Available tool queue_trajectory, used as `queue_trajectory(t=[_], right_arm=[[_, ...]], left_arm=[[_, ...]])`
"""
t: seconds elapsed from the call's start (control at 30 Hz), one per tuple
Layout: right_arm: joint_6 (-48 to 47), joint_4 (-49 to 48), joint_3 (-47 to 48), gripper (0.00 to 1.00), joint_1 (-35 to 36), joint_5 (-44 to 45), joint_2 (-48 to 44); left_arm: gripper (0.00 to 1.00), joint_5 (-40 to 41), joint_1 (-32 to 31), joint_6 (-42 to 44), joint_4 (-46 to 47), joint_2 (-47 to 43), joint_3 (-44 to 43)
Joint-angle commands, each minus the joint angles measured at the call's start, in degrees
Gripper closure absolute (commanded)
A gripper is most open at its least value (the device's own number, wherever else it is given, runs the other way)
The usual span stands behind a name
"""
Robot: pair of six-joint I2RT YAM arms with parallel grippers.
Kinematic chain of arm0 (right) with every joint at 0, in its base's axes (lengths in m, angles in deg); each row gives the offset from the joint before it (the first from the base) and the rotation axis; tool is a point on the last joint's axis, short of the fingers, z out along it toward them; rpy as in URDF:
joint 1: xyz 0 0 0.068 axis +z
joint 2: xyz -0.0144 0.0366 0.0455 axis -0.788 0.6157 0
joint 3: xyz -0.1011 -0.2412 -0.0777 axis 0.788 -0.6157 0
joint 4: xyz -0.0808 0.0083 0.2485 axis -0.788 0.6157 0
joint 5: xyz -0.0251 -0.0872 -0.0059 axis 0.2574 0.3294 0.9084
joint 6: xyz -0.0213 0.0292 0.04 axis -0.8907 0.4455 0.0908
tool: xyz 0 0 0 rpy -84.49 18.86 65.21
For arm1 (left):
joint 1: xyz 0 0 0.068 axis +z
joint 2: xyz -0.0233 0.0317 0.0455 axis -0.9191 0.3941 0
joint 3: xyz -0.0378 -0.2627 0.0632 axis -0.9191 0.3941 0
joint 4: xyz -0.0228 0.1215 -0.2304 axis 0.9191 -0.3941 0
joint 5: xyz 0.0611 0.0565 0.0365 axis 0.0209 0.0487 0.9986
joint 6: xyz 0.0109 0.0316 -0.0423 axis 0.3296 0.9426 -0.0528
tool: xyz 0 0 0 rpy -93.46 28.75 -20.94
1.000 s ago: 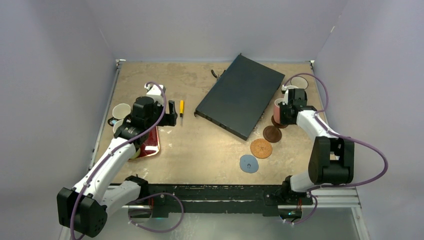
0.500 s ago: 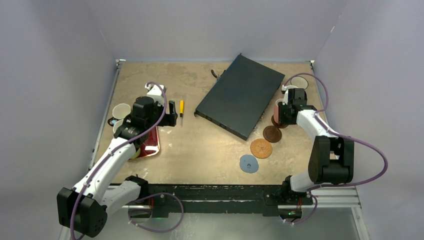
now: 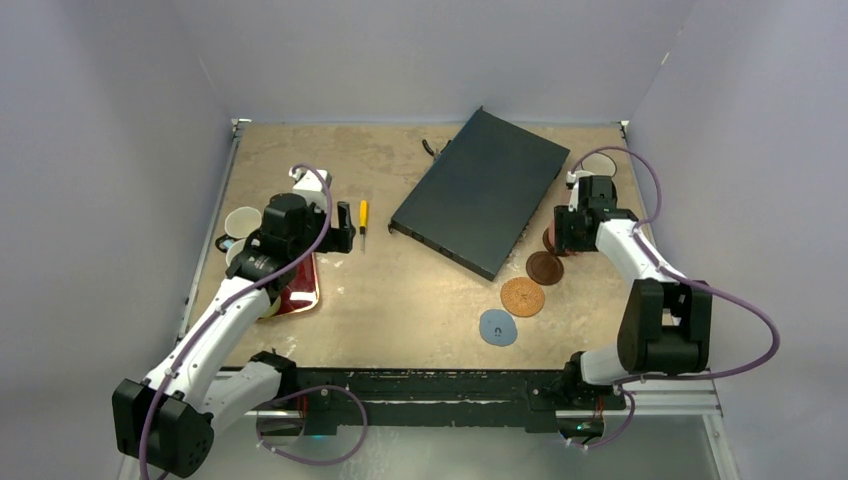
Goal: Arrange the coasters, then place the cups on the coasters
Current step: Place the cup on the coaster.
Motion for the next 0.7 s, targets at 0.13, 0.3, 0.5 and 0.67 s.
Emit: queue_trajectory(t=[0.13,0.3,0.5,0.67], right_arm=[[2.5,5.8,5.9,0.29,-0.1,-0.7,-4.9],[3.9,9.5,8.9,0.27,-0.1,1.7,-6.7],[5.8,10.8,11.8,0.21,-0.1,4.6,-10.0],[7.4,9.7,11.5,0.14,-0.1,8.2,-11.7]], left_arm=[[0.18,-0.8,0.1,0.6,1.5,-2.0,0.7],[0.18,-0.8,0.1,0.6,1.3,-2.5,0.7],[0.18,-0.2,0.1,0.7,1.2,-3.3,0.8],[0.18,0.3,0.1,0.7,1.1,-3.4,0.8]])
